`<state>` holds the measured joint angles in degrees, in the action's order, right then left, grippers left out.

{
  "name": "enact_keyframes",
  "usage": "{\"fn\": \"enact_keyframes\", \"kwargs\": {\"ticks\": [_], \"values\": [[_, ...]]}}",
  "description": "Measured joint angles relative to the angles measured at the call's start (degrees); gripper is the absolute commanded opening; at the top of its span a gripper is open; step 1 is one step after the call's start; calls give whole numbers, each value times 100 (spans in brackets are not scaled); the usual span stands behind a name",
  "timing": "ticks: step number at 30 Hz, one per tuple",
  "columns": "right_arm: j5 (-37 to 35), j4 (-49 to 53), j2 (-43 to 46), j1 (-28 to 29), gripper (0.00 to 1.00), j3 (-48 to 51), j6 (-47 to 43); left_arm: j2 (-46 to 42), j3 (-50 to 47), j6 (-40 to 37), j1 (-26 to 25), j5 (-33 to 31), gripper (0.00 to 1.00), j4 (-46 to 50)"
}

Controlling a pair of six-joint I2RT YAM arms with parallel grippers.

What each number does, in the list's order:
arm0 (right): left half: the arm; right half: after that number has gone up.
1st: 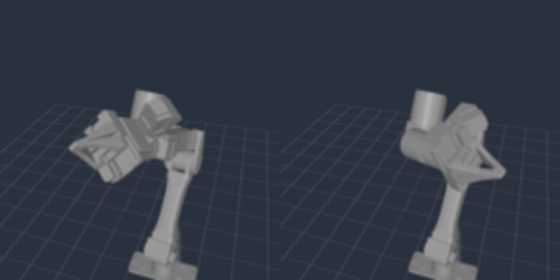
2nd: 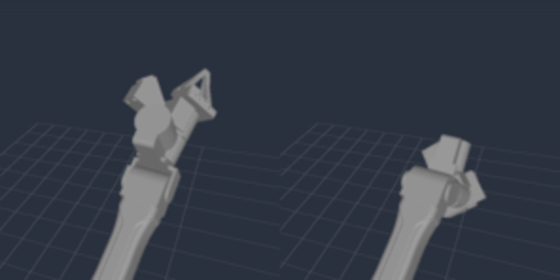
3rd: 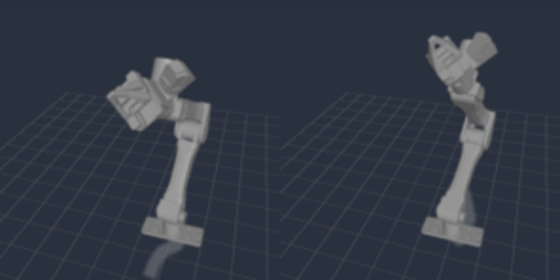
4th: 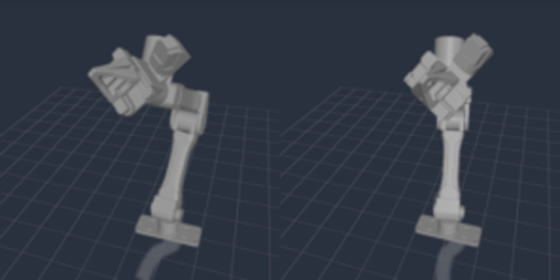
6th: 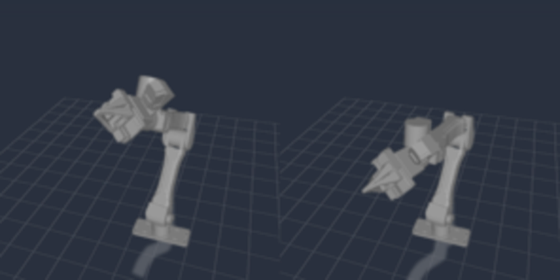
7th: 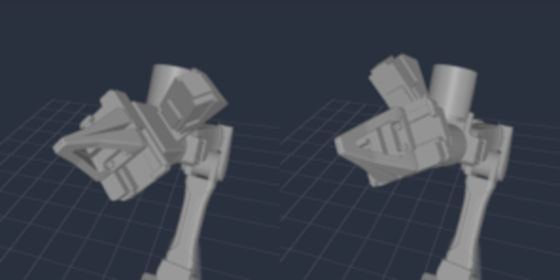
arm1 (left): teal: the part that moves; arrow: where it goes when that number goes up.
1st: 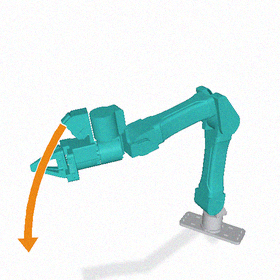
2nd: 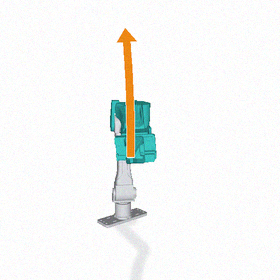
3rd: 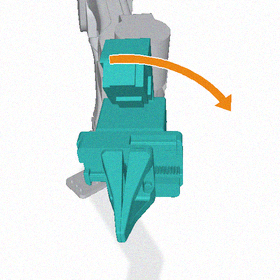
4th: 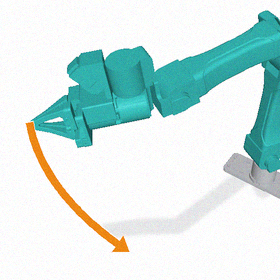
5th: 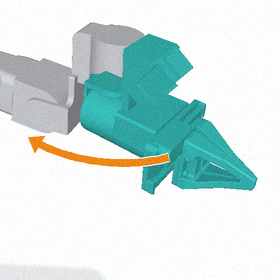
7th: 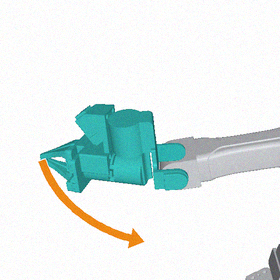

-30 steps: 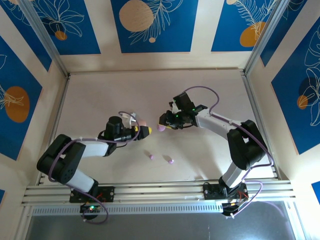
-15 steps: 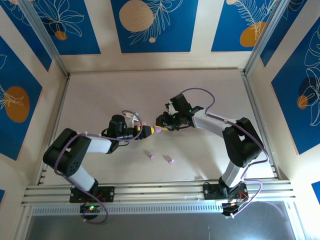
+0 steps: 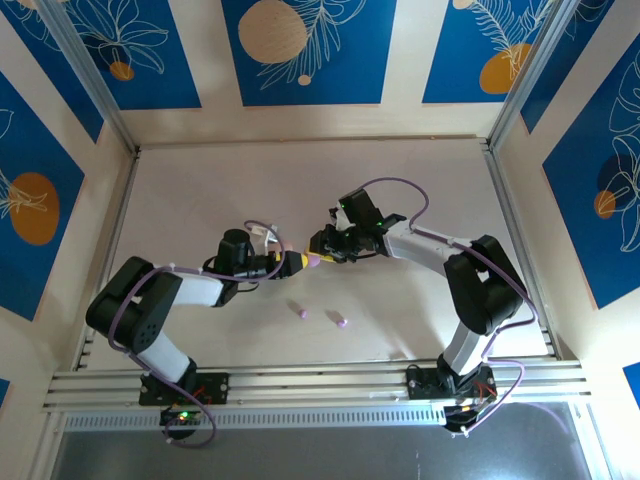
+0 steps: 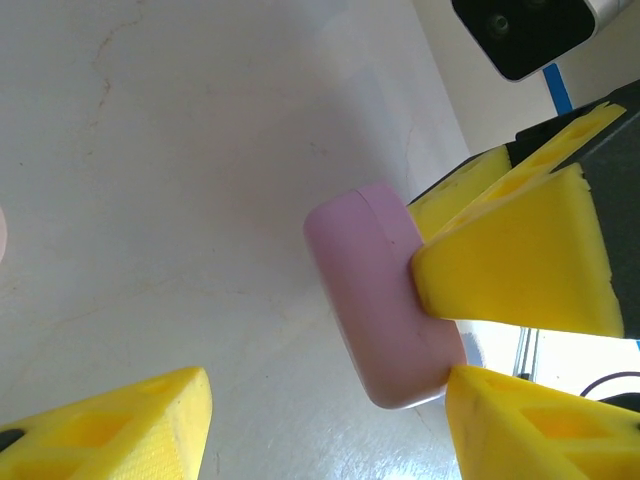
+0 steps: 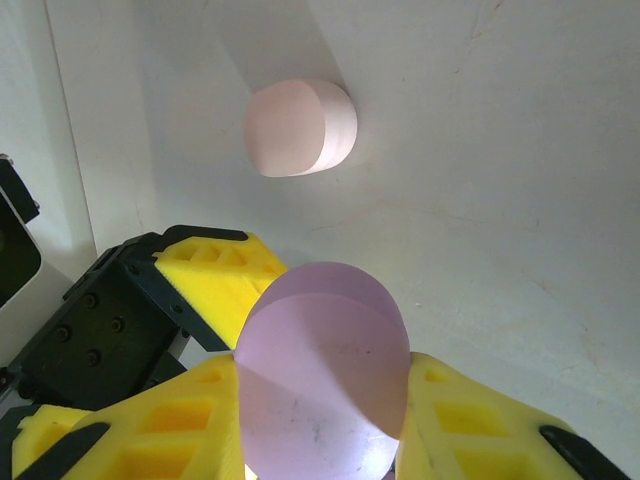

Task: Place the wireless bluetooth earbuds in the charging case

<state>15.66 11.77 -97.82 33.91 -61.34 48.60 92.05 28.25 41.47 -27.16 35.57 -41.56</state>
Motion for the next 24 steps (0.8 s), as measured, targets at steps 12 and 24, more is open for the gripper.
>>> {"fn": "enact_keyframes", "kwargs": {"ticks": [12, 24], "values": [[0, -2, 0, 0, 31, 15, 0, -39, 22, -107, 2, -42, 58, 111], [0, 35, 22, 0, 31, 81, 0, -48, 33, -146, 4, -221, 57, 352]]}}
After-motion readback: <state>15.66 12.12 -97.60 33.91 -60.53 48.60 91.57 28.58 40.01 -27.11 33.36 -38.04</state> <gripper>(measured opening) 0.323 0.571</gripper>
